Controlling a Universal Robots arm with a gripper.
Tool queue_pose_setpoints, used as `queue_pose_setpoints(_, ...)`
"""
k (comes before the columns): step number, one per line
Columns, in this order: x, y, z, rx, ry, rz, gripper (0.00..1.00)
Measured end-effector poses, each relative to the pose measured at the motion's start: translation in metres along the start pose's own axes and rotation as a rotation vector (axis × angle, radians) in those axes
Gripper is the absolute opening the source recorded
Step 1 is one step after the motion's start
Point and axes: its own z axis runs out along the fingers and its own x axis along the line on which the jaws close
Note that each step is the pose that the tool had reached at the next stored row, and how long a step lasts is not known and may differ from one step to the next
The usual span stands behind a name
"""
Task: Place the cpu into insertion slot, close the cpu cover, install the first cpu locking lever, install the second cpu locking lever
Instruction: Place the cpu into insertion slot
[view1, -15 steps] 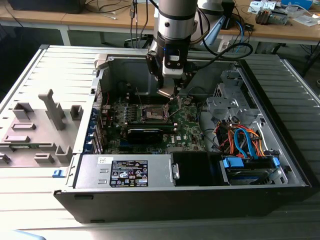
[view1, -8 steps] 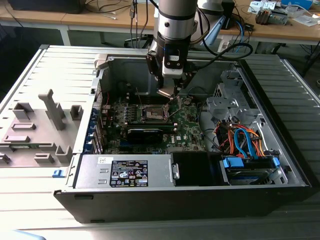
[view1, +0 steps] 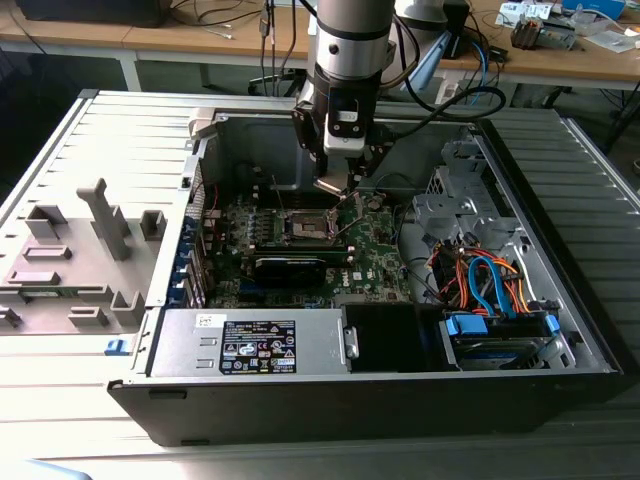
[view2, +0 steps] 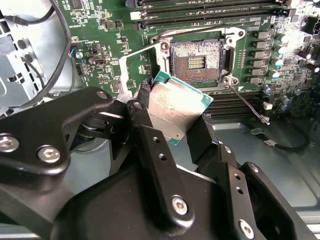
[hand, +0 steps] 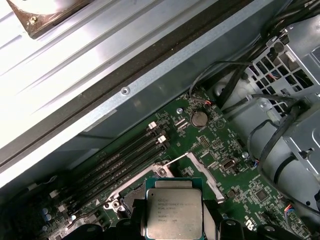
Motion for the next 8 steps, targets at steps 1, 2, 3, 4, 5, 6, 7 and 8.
queue_pose_setpoints(1,0.0000,0.0000,0.0000,-0.0001,-0.0001,0.002,0.54)
queue_pose_setpoints(2,0.0000,0.0000,0.0000,-0.0001,-0.0002,0.003,0.54)
queue_pose_setpoints(3,0.0000,0.0000,0.0000,0.0000,-0.0003,0.004,0.54)
queue_pose_setpoints(4,0.0000,0.0000,0.0001,-0.0001,-0.0003,0.005,0.54)
queue_pose_setpoints(5,0.0000,0.0000,0.0001,-0.0001,-0.0003,0.006,0.54)
queue_pose_setpoints(6,0.0000,0.0000,0.0001,-0.0002,-0.0005,0.007,0.54)
queue_pose_setpoints(7,0.0000,0.0000,0.0001,-0.0002,-0.0006,0.009,0.54)
queue_pose_setpoints(8,0.0000,0.0000,0.0001,-0.0001,-0.0006,0.010,0.54)
